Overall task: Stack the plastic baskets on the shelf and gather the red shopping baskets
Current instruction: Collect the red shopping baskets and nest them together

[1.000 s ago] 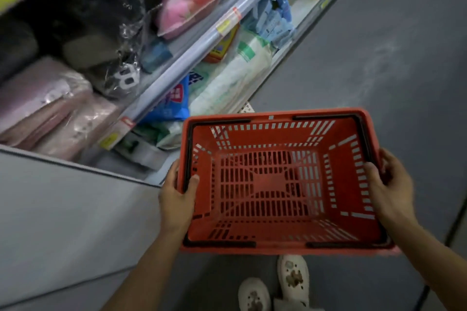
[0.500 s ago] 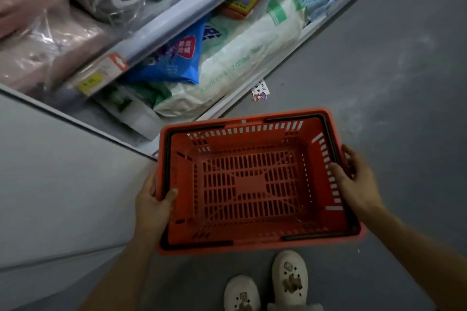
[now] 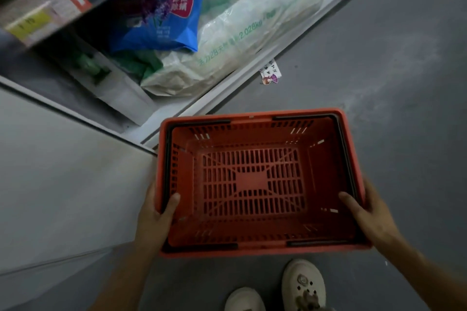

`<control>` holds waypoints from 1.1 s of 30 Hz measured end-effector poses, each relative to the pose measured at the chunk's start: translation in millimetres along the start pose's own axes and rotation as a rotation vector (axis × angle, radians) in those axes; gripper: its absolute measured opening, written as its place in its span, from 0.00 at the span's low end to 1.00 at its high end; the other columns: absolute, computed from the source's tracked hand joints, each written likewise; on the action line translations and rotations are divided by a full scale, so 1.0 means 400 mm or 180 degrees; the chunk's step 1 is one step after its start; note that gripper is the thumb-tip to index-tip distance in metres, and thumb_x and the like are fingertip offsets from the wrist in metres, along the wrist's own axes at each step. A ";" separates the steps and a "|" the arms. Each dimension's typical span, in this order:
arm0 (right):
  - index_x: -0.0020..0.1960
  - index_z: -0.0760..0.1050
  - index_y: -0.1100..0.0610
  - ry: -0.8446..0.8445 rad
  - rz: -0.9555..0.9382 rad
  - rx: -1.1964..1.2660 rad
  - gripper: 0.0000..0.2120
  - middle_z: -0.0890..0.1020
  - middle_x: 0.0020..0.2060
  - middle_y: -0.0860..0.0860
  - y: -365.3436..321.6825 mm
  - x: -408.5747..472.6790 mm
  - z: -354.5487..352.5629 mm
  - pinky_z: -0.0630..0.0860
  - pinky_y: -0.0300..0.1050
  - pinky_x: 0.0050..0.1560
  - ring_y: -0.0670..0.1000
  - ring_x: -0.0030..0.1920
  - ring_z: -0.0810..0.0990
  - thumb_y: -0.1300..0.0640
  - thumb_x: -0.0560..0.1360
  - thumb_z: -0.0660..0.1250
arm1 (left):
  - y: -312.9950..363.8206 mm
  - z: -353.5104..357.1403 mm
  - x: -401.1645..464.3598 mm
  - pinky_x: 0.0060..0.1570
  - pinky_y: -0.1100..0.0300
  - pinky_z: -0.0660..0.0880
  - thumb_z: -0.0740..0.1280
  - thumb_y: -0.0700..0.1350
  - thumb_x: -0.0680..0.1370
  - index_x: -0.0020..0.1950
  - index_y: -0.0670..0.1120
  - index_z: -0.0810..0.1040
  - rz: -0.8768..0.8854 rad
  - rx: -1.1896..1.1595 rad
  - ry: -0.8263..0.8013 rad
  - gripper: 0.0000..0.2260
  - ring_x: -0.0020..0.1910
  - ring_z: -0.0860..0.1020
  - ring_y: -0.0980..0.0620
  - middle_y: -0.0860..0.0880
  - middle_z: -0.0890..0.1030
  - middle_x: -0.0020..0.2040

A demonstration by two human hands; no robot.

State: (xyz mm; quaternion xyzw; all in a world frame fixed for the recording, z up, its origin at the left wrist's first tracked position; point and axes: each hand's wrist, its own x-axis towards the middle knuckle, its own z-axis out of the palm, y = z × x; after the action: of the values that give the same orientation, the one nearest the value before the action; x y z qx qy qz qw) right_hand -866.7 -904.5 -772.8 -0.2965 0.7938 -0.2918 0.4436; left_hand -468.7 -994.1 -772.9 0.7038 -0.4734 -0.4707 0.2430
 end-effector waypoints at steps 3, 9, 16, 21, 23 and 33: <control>0.69 0.67 0.43 0.0076 -0.0059 0.0181 0.24 0.80 0.55 0.46 0.010 0.021 0.005 0.79 0.51 0.54 0.45 0.51 0.81 0.58 0.76 0.66 | 0.011 -0.001 0.024 0.53 0.59 0.79 0.68 0.49 0.77 0.73 0.58 0.66 0.0092 -0.0201 -0.0085 0.25 0.56 0.79 0.64 0.58 0.79 0.61; 0.65 0.67 0.36 0.0117 -0.0144 0.0404 0.28 0.79 0.52 0.44 -0.032 0.020 -0.025 0.79 0.31 0.38 0.39 0.44 0.83 0.62 0.75 0.67 | 0.076 0.005 0.003 0.38 0.72 0.77 0.66 0.37 0.78 0.74 0.50 0.66 0.0087 -0.0647 -0.0026 0.26 0.47 0.81 0.68 0.56 0.79 0.57; 0.71 0.65 0.39 -0.0050 0.0085 0.0416 0.28 0.77 0.57 0.51 -0.155 -0.093 -0.160 0.78 0.44 0.44 0.45 0.48 0.79 0.58 0.75 0.67 | 0.188 -0.042 -0.111 0.37 0.68 0.79 0.67 0.36 0.77 0.73 0.52 0.67 -0.0271 -0.0626 -0.0135 0.26 0.54 0.79 0.58 0.44 0.75 0.66; 0.71 0.64 0.41 -0.0015 0.0101 0.0451 0.28 0.76 0.57 0.53 -0.283 -0.219 -0.302 0.77 0.46 0.48 0.43 0.48 0.78 0.61 0.76 0.66 | 0.366 -0.103 -0.215 0.43 0.62 0.79 0.67 0.37 0.78 0.72 0.54 0.67 -0.0302 -0.0526 -0.0250 0.26 0.57 0.79 0.54 0.46 0.76 0.66; 0.71 0.65 0.42 0.0033 0.0091 0.0528 0.27 0.77 0.58 0.53 -0.344 -0.265 -0.364 0.78 0.46 0.48 0.45 0.49 0.79 0.61 0.76 0.66 | 0.458 -0.126 -0.254 0.48 0.55 0.79 0.67 0.36 0.77 0.72 0.54 0.67 -0.0234 -0.0536 -0.0243 0.25 0.59 0.78 0.51 0.45 0.75 0.66; 0.65 0.66 0.34 0.0331 -0.0210 0.0732 0.28 0.78 0.60 0.52 -0.634 -0.492 -0.671 0.78 0.59 0.58 0.55 0.57 0.80 0.62 0.76 0.66 | 0.876 -0.216 -0.438 0.50 0.56 0.76 0.67 0.34 0.77 0.69 0.52 0.70 0.0238 -0.0638 -0.0228 0.23 0.59 0.78 0.46 0.44 0.77 0.66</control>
State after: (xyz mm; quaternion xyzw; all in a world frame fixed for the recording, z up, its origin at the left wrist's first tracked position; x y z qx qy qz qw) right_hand -963.7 -872.9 -367.1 -0.2542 0.7669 -0.4102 0.4231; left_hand -563.9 -998.0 -383.2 0.6405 -0.4584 -0.5311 0.3125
